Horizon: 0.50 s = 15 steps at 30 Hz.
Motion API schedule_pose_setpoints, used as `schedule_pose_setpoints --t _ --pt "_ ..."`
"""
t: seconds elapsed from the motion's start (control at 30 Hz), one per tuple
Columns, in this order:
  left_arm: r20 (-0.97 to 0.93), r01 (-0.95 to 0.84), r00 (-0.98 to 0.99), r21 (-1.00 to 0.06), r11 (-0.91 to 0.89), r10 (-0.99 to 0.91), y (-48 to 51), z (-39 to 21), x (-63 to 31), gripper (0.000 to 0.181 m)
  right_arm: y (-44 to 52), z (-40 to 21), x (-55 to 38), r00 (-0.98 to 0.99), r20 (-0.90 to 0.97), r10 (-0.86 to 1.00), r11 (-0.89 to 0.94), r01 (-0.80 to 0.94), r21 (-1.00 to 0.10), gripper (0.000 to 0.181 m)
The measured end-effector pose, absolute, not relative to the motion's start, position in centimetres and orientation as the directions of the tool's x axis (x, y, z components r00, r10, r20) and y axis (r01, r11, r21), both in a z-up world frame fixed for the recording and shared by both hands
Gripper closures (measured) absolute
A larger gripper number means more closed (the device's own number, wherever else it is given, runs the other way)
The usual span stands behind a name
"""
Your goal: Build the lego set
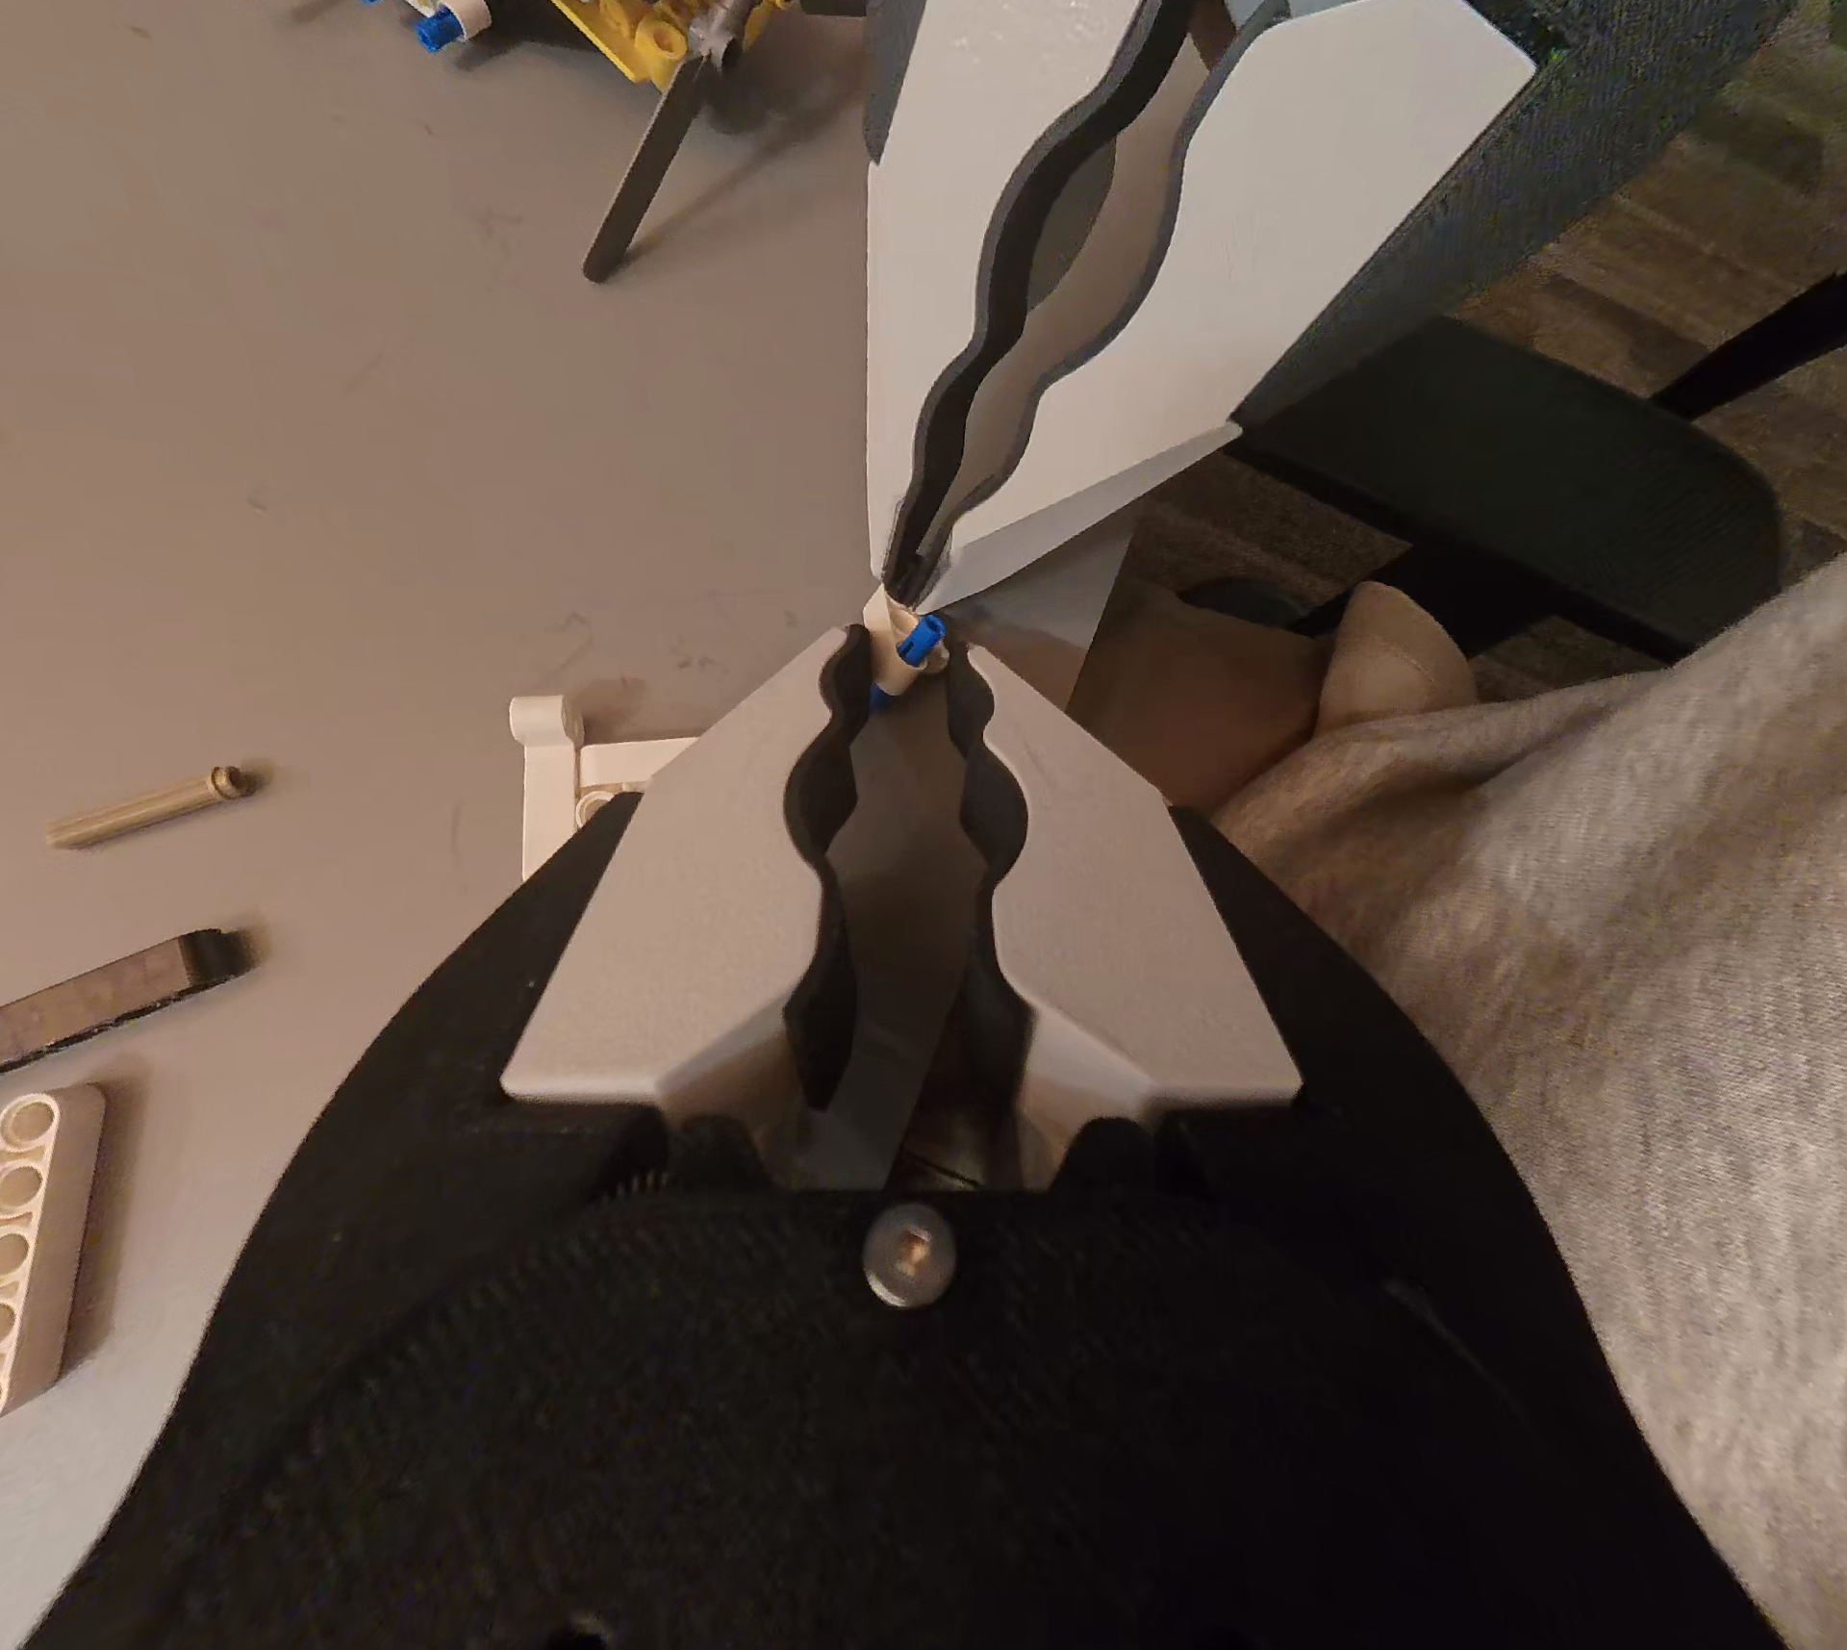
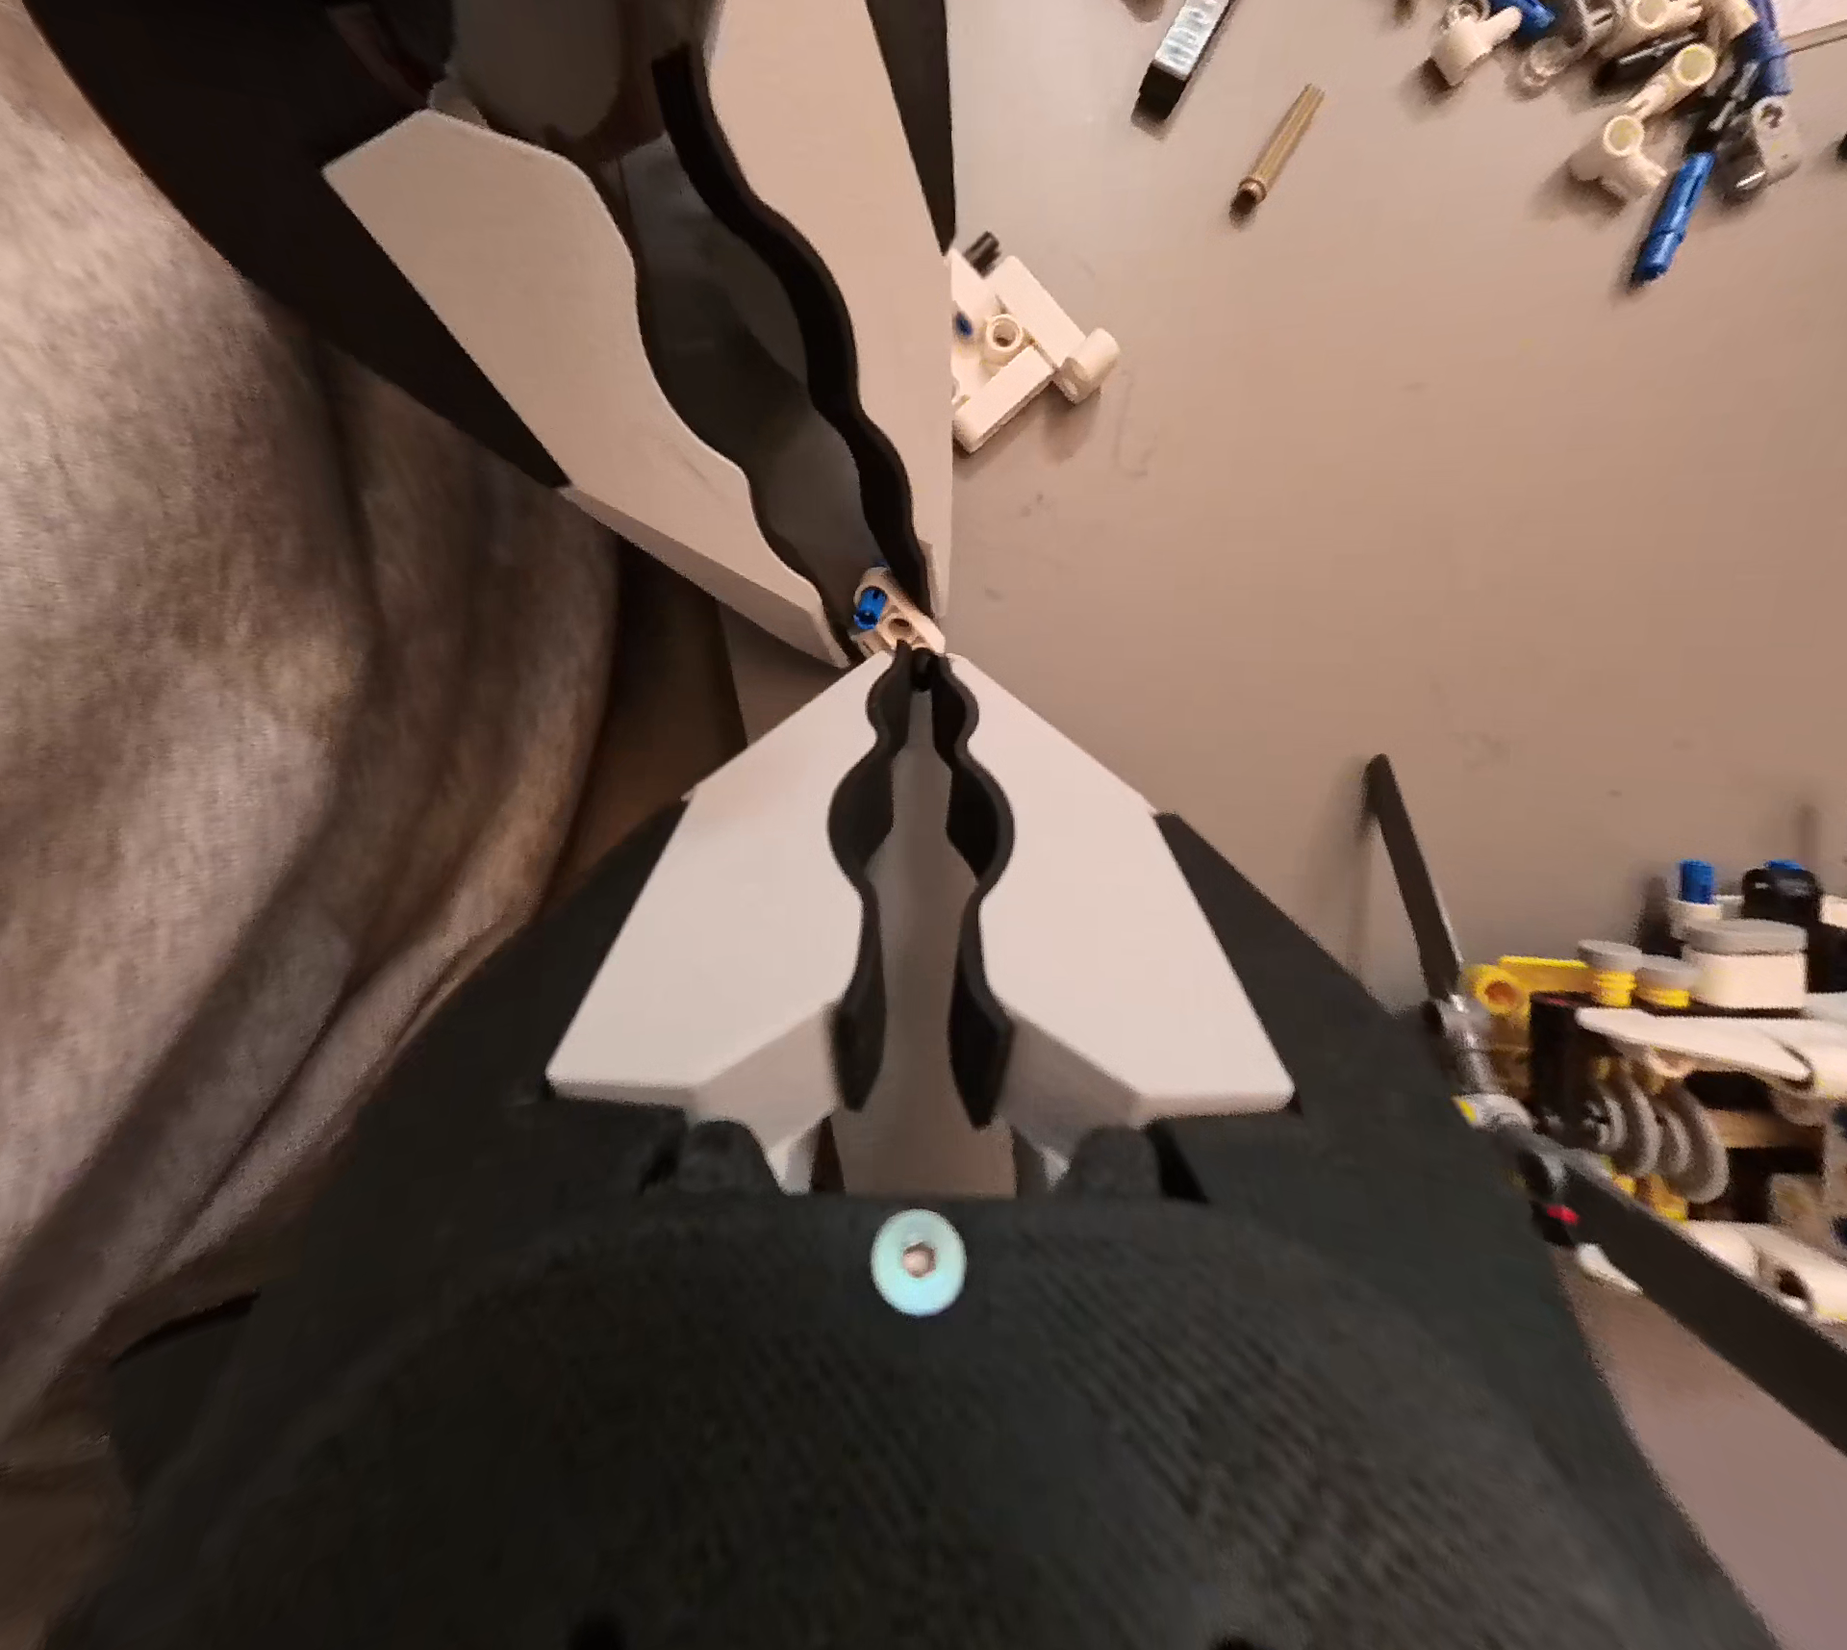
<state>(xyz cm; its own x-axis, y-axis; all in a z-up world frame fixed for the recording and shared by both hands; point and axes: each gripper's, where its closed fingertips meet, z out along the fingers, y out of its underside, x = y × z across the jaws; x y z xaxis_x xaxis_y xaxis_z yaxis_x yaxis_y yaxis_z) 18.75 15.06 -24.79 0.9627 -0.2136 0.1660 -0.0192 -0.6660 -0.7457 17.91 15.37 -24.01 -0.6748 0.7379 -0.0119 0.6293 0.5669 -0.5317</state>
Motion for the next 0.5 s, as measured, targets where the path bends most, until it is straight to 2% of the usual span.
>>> schedule_pose_setpoints --t 0.17,0.27,0.33,0.43,0.5 --pt "0.183 -0.005 0.96 -0.745 -0.667 -0.211 15.1 -24.7 18.8 0.167 15.3 -23.9 17.9 -0.64 -0.022 0.768 0.517 0.64 -0.568 0.178" --pt "0.253 0.074 0.948 -0.766 -0.639 -0.193 15.4 -24.0 18.8 0.167 15.5 -23.1 17.6 -0.582 -0.08 0.809 0.426 0.674 -0.603 0.163" --pt "0.287 0.137 0.944 -0.787 -0.602 -0.16 15.6 -22.9 17.9 0.167 16.1 -21.9 17.2 -0.546 -0.078 0.834 0.367 0.654 -0.661 0.154" --pt "0.365 0.25 0.921 -0.819 -0.516 -0.133 15.8 -20.8 16.6 0.167 16.7 -19.6 16.6 -0.486 -0.063 0.872 0.27 0.584 -0.765 0.154" --pt "0.486 0.397 0.863 -0.822 -0.408 -0.138 16.0 -18.8 15.8 0.167 16.7 -18.3 16.3 -0.446 -0.077 0.892 0.195 0.533 -0.823 0.151"
